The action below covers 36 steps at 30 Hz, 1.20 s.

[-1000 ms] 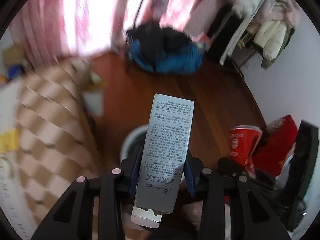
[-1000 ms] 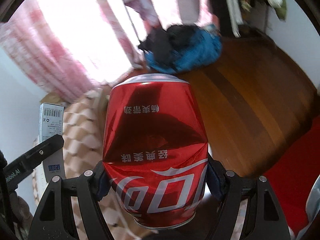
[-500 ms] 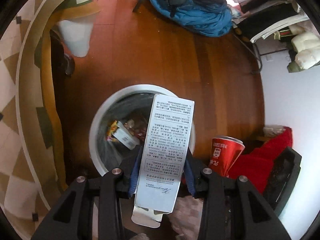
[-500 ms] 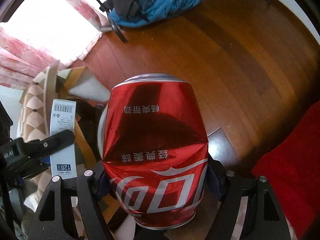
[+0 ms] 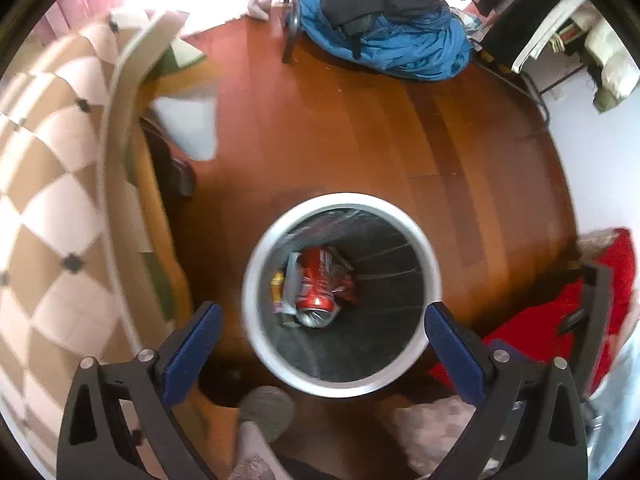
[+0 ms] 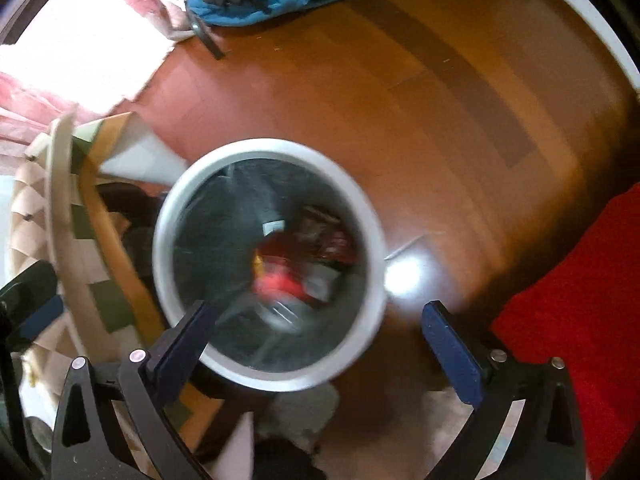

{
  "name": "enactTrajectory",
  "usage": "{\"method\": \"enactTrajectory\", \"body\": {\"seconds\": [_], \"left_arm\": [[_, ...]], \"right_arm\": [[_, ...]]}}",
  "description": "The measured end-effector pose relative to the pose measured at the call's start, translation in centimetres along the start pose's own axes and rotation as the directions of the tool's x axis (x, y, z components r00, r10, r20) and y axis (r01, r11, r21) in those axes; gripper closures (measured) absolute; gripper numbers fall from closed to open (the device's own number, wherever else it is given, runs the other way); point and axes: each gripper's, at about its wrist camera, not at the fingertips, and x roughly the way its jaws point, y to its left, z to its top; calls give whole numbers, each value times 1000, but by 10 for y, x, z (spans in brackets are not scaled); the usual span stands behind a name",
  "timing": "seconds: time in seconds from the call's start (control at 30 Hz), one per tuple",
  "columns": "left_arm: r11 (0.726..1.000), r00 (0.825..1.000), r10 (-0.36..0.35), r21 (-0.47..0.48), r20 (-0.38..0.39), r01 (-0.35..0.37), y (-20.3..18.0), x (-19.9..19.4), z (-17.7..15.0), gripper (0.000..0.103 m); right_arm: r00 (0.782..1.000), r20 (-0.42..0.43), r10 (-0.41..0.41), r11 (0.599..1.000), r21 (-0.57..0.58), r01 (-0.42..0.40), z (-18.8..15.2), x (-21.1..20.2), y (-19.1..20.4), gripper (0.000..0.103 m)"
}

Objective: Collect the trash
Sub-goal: 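Open both tools over the bin, dropping the medicine box and can, then move both open tools back over the table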

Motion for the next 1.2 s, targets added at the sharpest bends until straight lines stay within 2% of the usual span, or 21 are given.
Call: {"method": "enactTrajectory", "body": {"seconds": [0.2,0.47,0.67,0.83,1.0,1.13,1.2], "left_arm": [[998,998,48,32,34,-49,-5,-15,-12,0],[995,993,64,64,98,-71,-9,-55,-30,0],[993,981,53,97,187,-72,-9,-101,-42,0],[989,958,66,106,280,-99,-4,-147,-53,0],[990,924,98,63,370,-130,16,-197,-58,0],[991,900,121,-7,418,-130,52,-228,-60,0],[991,891,133,-60,434,-119,81,-241,-61,0]], "right_arm": [[998,26,-56,998,-13,56,-15,-26,-6,0],[995,78,-54,998,-18,56,-37,-74,-6,0],[989,143,-39,999,-26,43,-59,-122,1,0],[977,215,-1,999,-41,10,-78,-170,19,0],[956,287,58,997,-71,-39,-93,-216,47,0],[938,326,120,990,-116,-86,-101,-247,82,0],[931,330,154,981,-164,-104,-105,-257,111,0]]}}
